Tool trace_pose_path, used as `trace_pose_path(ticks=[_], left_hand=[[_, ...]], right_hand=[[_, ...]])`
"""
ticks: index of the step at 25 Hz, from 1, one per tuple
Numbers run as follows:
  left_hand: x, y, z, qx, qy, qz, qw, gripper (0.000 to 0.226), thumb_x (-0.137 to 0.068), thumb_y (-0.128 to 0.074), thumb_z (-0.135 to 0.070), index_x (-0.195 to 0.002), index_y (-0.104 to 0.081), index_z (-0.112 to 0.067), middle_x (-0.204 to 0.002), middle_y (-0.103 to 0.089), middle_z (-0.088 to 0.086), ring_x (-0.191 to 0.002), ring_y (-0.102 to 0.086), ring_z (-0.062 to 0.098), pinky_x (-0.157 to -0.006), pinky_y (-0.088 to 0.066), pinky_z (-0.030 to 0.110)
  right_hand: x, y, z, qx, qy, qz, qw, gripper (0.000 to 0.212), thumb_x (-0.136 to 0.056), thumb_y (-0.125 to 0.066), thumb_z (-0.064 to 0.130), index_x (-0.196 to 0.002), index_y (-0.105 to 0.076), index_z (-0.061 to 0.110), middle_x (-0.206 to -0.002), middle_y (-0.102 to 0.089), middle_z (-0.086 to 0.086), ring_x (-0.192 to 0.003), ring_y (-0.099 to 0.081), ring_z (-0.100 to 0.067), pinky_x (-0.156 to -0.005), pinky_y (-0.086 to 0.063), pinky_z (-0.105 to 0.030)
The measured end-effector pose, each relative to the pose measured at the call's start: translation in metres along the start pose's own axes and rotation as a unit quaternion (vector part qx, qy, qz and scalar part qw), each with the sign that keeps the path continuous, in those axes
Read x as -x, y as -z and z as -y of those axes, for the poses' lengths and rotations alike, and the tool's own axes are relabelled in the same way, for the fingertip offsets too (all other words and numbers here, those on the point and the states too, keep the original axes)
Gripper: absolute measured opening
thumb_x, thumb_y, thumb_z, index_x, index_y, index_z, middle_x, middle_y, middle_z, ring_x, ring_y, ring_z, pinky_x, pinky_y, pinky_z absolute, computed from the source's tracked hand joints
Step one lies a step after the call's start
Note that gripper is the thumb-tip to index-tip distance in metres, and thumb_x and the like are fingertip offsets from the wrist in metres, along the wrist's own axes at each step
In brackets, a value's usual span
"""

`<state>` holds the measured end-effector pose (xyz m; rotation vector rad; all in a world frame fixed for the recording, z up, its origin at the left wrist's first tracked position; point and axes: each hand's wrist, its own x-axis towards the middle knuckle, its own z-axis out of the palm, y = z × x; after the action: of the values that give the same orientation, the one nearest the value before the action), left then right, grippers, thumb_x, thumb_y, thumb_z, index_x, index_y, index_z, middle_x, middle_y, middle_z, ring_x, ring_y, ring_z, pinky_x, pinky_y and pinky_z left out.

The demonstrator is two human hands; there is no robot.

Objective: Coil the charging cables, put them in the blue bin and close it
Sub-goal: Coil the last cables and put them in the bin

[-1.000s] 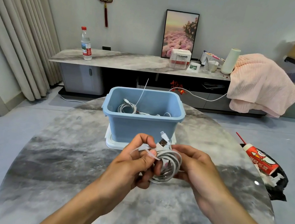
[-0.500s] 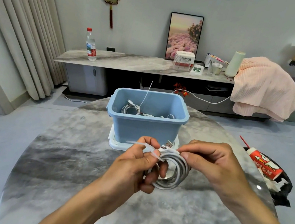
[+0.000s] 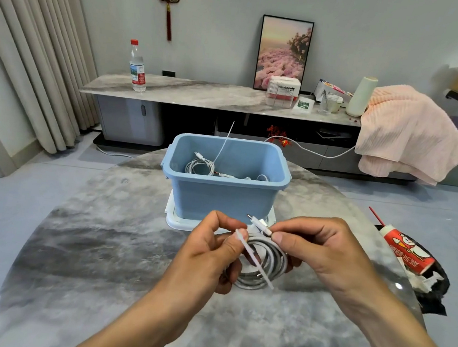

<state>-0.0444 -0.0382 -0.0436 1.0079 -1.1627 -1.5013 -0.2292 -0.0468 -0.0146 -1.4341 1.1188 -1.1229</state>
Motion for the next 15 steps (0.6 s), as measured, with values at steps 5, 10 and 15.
trace_pose_path(ticks=[5,10,15], left_hand=[[0.000,0.002,-0.003,0.022,-0.002,0.006,1.000,0.018,-0.086,-0.060,-0.032,-0.087,-0.057,-0.014,-0.078,-0.057,0.020,-0.050,-0.039,0.013,-0.044,-0.029,0.020],[0.004,-0.002,-0.003,0.050,0.012,0.013,0.999,0.012,-0.092,-0.057,-0.024,-0.089,-0.062,-0.013,-0.076,-0.064,0.012,-0.052,-0.039,0.013,-0.045,-0.029,0.020],[0.006,-0.004,-0.003,0.065,0.029,0.001,0.997,0.012,-0.094,-0.055,-0.018,-0.096,-0.062,-0.008,-0.073,-0.063,0.010,-0.050,-0.037,0.011,-0.044,-0.025,0.020]], right_hand=[[0.001,-0.003,-0.005,0.009,0.057,-0.016,0.998,0.015,-0.078,-0.073,0.010,-0.089,-0.081,0.015,-0.079,-0.074,-0.014,-0.066,-0.062,-0.028,-0.056,-0.052,-0.028],[0.000,0.000,-0.008,0.052,0.097,0.000,0.994,0.015,-0.080,-0.068,0.008,-0.086,-0.080,0.015,-0.079,-0.074,-0.005,-0.071,-0.065,-0.021,-0.064,-0.050,-0.031],[-0.001,0.002,-0.012,0.092,0.128,0.005,0.988,0.016,-0.081,-0.067,0.012,-0.087,-0.080,0.017,-0.079,-0.071,-0.011,-0.076,-0.062,-0.042,-0.064,-0.049,-0.051]])
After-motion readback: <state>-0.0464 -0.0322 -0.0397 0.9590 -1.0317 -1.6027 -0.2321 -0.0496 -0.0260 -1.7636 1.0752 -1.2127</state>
